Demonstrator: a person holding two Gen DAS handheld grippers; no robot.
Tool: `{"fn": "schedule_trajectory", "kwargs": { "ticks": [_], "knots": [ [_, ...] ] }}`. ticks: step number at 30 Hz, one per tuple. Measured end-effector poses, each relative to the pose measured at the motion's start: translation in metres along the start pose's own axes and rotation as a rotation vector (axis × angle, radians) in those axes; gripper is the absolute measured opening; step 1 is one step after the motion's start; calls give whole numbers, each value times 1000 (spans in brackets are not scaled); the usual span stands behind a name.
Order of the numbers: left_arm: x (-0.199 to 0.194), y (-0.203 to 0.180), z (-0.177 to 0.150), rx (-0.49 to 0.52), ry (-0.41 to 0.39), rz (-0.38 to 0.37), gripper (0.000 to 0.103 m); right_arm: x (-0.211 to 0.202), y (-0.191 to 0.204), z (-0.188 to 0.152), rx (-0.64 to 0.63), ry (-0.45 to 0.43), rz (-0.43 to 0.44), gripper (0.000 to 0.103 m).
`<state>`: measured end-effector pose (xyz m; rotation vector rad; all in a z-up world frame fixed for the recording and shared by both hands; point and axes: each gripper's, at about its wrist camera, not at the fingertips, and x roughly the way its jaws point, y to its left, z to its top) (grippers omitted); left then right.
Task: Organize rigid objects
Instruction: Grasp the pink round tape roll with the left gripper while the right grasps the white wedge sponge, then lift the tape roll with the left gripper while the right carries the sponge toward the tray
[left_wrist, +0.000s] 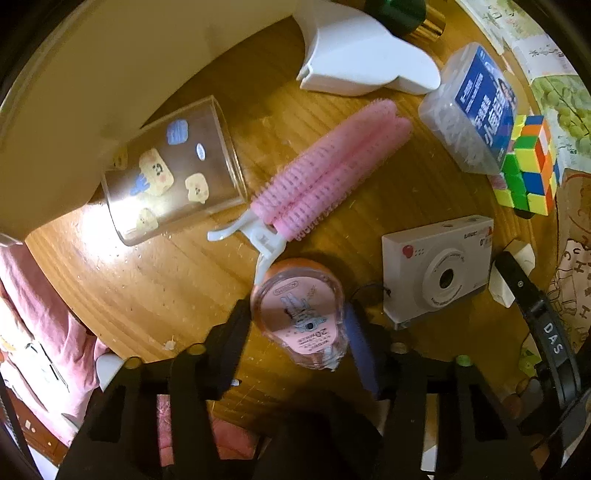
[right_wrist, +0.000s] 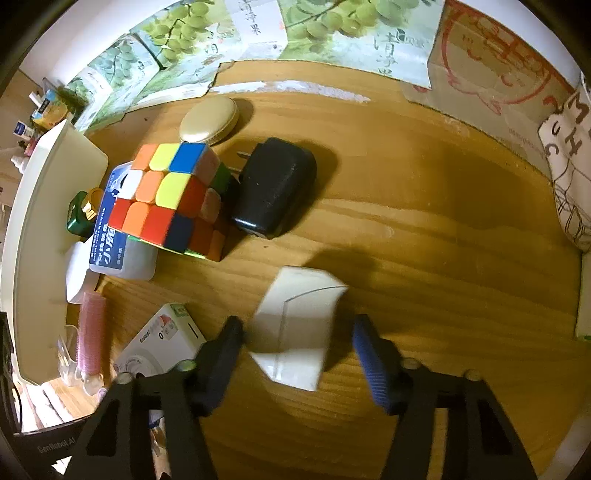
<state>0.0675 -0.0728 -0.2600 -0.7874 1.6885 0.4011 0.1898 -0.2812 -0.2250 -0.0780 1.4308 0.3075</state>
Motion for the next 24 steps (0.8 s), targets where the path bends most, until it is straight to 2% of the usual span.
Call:
{"fn": "schedule_trajectory", "kwargs": {
  "ticks": [8, 13, 24],
  "knots": [
    [-4, 12, 5, 2, 10, -16, 54, 5, 7, 2, -5, 2, 7, 52],
    [-17, 11, -4, 11, 5, -12, 54, 2, 2, -6, 10, 9, 23, 51],
    [-43, 19, -23, 134, -68, -9, 54, -34, 4, -30, 15, -62, 27, 51]
  ]
}}
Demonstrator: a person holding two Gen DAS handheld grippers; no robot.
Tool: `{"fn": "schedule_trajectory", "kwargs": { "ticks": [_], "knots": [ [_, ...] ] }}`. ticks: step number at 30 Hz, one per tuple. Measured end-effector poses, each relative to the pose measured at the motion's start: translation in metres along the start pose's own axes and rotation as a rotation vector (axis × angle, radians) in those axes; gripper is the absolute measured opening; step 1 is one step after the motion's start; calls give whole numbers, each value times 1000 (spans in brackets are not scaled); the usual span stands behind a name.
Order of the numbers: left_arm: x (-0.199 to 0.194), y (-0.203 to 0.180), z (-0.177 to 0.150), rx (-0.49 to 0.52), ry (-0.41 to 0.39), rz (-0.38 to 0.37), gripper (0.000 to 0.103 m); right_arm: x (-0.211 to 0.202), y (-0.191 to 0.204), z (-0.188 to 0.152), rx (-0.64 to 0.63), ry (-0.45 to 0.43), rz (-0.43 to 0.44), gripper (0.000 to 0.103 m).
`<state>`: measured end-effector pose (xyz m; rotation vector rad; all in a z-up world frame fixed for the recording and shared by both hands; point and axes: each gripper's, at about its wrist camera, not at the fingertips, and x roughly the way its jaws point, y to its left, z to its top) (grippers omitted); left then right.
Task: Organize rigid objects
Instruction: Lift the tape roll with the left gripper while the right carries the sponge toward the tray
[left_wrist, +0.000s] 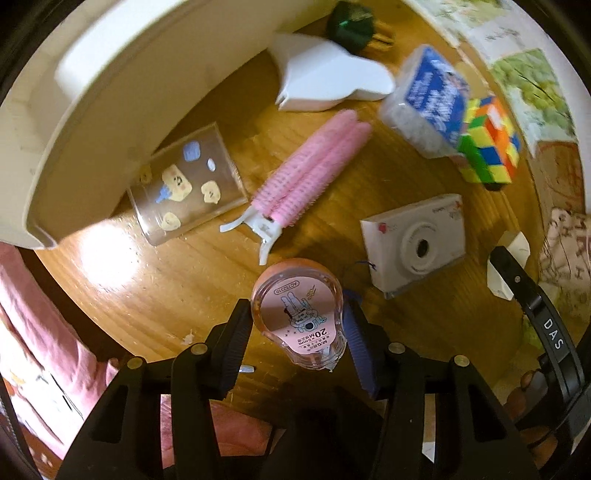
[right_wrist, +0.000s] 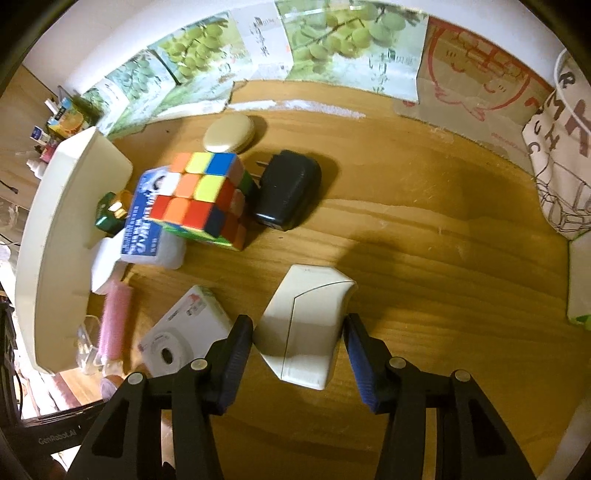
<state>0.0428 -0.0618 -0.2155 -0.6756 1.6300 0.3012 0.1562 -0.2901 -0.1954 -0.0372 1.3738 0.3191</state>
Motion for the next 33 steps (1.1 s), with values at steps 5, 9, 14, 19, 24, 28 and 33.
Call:
{"fn": "schedule_trajectory", "kwargs": {
  "ticks": [5, 9, 14, 19, 24, 28, 33],
  "knots": [
    [-19, -3, -7, 93, -58, 12, 54, -23, 5, -12, -1, -41, 11, 51],
    [-37, -6, -10, 151, -95, 21, 54, -39, 19, -18, -11, -79, 16, 51],
    [-71, -20, -10, 240, -148, 20, 54, -56, 41, -22, -4, -133, 30, 51],
    [-96, -29, -4, 319, -193, 6, 54, -72, 64, -28, 7, -186, 45, 51],
    [-124, -24, 5, 414, -257, -24, 54, -87, 90, -33, 11, -248, 65, 51],
    [-142, -13, 16, 456, -301, -51, 54, -99, 112, -38, 5, -306, 83, 52],
    [-164, 3, 32, 503, -360, -70, 54, -107, 143, -41, -3, -361, 101, 52]
  ]
}}
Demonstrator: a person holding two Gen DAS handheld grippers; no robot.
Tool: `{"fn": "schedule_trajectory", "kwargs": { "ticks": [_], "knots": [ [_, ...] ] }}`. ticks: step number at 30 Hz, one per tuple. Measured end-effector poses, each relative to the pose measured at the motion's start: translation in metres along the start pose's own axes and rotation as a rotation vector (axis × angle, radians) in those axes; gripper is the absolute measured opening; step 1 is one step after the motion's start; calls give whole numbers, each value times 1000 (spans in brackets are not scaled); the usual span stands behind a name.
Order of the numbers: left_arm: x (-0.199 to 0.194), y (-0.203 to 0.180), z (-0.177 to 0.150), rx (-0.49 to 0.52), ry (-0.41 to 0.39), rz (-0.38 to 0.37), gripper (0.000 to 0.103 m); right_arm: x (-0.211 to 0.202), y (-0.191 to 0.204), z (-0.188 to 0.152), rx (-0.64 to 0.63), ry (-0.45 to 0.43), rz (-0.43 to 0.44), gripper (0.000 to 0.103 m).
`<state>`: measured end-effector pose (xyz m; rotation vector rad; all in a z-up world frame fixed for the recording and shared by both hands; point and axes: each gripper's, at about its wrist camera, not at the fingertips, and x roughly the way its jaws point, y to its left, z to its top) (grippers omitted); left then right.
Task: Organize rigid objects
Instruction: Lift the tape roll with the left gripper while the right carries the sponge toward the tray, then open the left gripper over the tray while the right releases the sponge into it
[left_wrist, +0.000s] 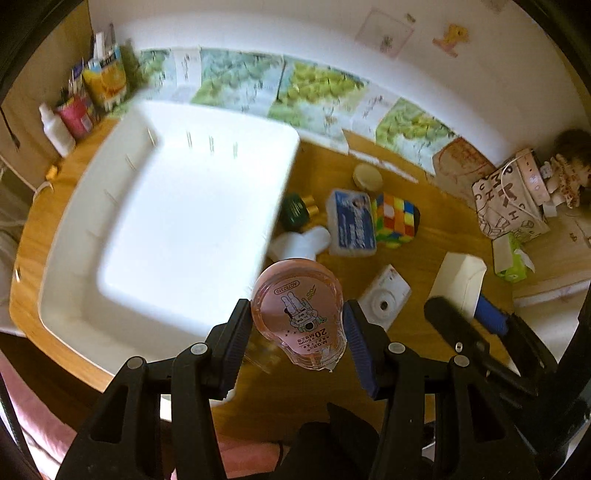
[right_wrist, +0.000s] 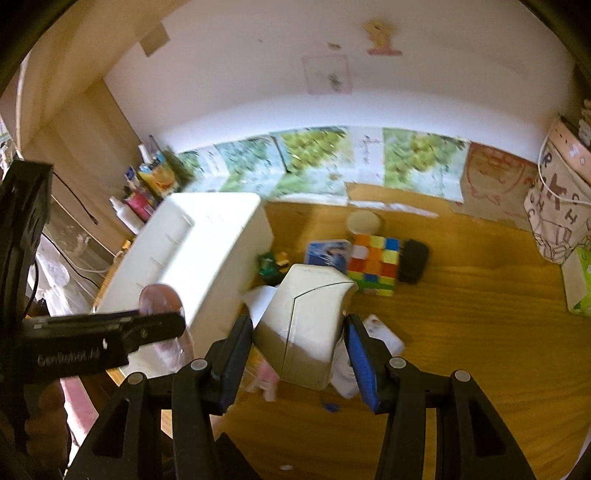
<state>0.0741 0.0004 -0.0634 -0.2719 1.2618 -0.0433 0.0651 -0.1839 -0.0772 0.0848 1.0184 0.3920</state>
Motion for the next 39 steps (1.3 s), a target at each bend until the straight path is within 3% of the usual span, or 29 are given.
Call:
{"fn": "schedule_trajectory", "kwargs": {
  "ticks": [9, 16, 27, 36, 39],
  "knots": [
    [-14, 48, 18, 72, -56, 33, 54, 6, 59, 1, -36, -75, 57, 52],
    [-10, 91, 27, 86, -48, 63, 54, 23, 106, -1, -73, -102, 110, 52],
    [10, 145, 25, 70, 21, 143, 54, 59, 155, -10, -102, -21, 200, 52],
    [20, 151, 22, 56, 60, 159, 55, 73, 158, -13, -95, 34, 213, 52],
    [19, 149, 22, 53, 47, 154, 61, 72, 156, -13, -91, 33, 220, 62]
  ]
}}
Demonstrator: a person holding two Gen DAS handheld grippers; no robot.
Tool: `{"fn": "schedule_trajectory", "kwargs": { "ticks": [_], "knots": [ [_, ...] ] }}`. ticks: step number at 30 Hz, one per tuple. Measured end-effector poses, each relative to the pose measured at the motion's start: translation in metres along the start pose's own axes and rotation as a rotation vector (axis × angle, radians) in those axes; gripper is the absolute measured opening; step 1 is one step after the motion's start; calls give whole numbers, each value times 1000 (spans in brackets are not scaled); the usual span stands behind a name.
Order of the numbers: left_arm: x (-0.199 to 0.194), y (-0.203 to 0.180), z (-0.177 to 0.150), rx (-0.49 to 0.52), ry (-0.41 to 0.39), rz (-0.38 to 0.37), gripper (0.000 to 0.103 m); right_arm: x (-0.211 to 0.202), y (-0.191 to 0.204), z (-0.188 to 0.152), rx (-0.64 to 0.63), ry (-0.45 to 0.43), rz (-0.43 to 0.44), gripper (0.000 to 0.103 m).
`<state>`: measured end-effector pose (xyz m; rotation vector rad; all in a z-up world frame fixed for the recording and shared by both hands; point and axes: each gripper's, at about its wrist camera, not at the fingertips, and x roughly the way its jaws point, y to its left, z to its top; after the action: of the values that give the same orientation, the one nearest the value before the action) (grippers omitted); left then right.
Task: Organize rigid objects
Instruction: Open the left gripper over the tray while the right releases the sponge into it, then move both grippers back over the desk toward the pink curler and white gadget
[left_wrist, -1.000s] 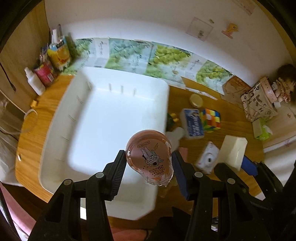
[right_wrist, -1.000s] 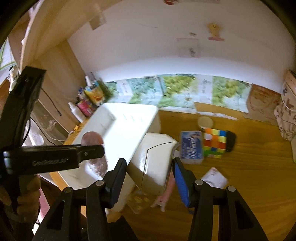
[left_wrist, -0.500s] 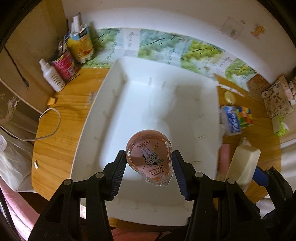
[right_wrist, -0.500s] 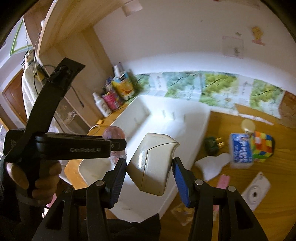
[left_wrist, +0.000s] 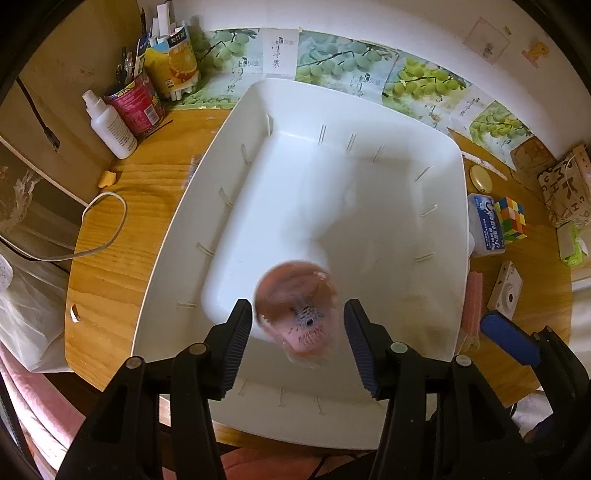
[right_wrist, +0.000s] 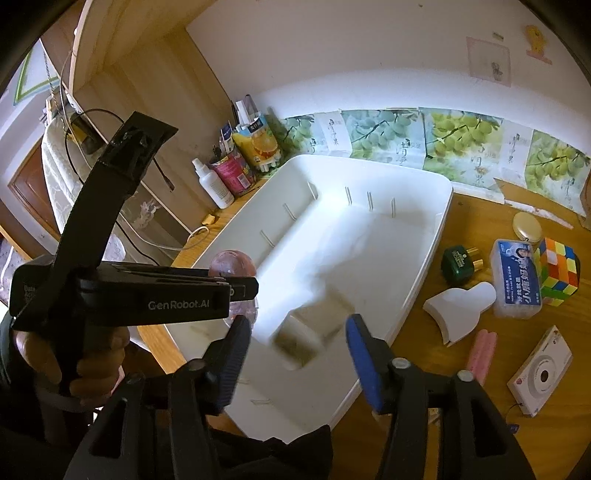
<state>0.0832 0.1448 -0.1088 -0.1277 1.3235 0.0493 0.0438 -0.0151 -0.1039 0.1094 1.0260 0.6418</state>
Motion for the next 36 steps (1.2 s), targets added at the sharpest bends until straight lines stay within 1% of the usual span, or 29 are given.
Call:
{"fn": "schedule_trajectory", "kwargs": {
  "ticks": [1, 2, 3, 6, 12, 13, 17, 22, 26, 31, 36],
  "knots": [
    [-1, -1, 0, -1, -7, 1, 63, -1, 0, 0, 0, 0, -4, 69],
    [-2, -1, 0, -1, -14, 1, 66, -1, -1, 0, 2, -1, -8, 71],
    [-4, -2, 0, 0, -25, 3, 68, -2, -2, -1, 5, -3, -9, 71],
    [-6, -3, 0, -6, -47, -2, 71, -4, -4, -2, 16, -6, -18, 71],
    [-14, -8, -1, -2, -107, -8, 71, -12, -9, -5, 30, -24, -41, 71],
    [-17, -11, -1, 3, -127, -13, 71, -14, -10, -5, 32, -26, -45, 71],
    [-28, -20, -3, 4, -193, -44, 71, -24, -19, -6, 46, -36, -66, 76],
    [-42, -38, -7, 2, -264, -78, 71, -40, -36, -8, 64, -39, -94, 77],
    [-50, -57, -13, 14, -309, -83, 71, -53, -54, -10, 76, -36, -114, 80],
    [-56, -80, -19, 21, -340, -86, 71, -70, -79, -13, 96, -21, -127, 81],
    [-56, -105, -25, 27, -347, -89, 71, -82, -107, -15, 121, 9, -137, 82]
  ]
}}
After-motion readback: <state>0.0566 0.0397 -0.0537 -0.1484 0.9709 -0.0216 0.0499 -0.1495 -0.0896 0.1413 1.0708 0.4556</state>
